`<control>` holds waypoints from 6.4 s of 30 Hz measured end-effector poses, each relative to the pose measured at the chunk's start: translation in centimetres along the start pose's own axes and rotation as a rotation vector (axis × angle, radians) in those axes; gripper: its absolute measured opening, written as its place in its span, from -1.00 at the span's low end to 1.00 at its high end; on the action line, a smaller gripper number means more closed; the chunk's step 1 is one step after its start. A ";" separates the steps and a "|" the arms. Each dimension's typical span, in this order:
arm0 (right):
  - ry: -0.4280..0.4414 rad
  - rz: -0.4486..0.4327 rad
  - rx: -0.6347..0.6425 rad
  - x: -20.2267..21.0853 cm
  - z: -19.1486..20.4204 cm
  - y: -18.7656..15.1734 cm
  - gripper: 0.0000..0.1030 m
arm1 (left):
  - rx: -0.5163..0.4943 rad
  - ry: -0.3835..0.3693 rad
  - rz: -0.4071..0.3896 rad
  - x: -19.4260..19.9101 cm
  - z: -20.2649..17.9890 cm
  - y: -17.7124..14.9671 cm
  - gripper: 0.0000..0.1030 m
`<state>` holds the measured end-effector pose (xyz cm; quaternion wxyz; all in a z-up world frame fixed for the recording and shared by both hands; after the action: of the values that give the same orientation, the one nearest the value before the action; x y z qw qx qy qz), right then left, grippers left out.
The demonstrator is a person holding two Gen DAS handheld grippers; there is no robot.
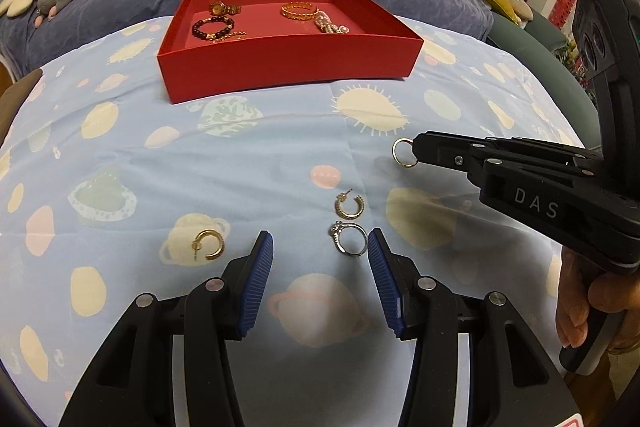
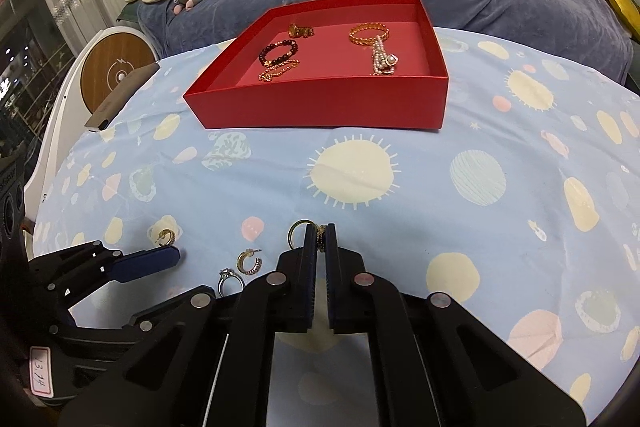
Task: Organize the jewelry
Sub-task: 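Grasp the gold hoop earring with the right tool while the left tool grasps the silver ring, then carry the hoop earring and ring into the red box and open both tools, then withdraw both tools from the box toward the remaining gold hoop earrings, then grasp a gold hoop earring with the right tool while the left tool grasps another, then carry both hoop earrings into the red box and lower them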
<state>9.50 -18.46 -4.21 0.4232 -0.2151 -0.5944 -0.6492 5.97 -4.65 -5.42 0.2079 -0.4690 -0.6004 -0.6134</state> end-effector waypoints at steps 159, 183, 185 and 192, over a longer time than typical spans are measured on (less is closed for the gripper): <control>0.010 0.016 0.172 -2.4 5.6 -2.2 -0.68 | 0.054 0.099 -0.042 0.8 6.2 -0.9 -0.70; 0.035 -0.121 0.070 2.6 2.7 1.4 -0.68 | 0.084 0.074 -0.160 3.4 4.0 5.0 -0.69; 0.030 -0.138 0.053 3.1 2.1 2.2 -0.68 | 0.089 0.077 -0.176 3.6 3.9 5.8 -0.70; 0.015 -0.181 0.007 3.6 -0.2 6.7 -0.68 | 0.135 0.074 -0.212 3.4 4.6 10.0 -0.70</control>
<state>12.97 -19.28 2.47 0.3679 -0.1541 -0.6105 -0.6843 14.04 -1.27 2.12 0.1947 -0.3650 -0.6785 -0.6071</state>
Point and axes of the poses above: each gripper's, at about its wrist camera, not at the fingertips, and x roughly against the way its jaws point, z to its left, y to its top, the point moved 1 cm from there along -x, roughly the way its jaws point
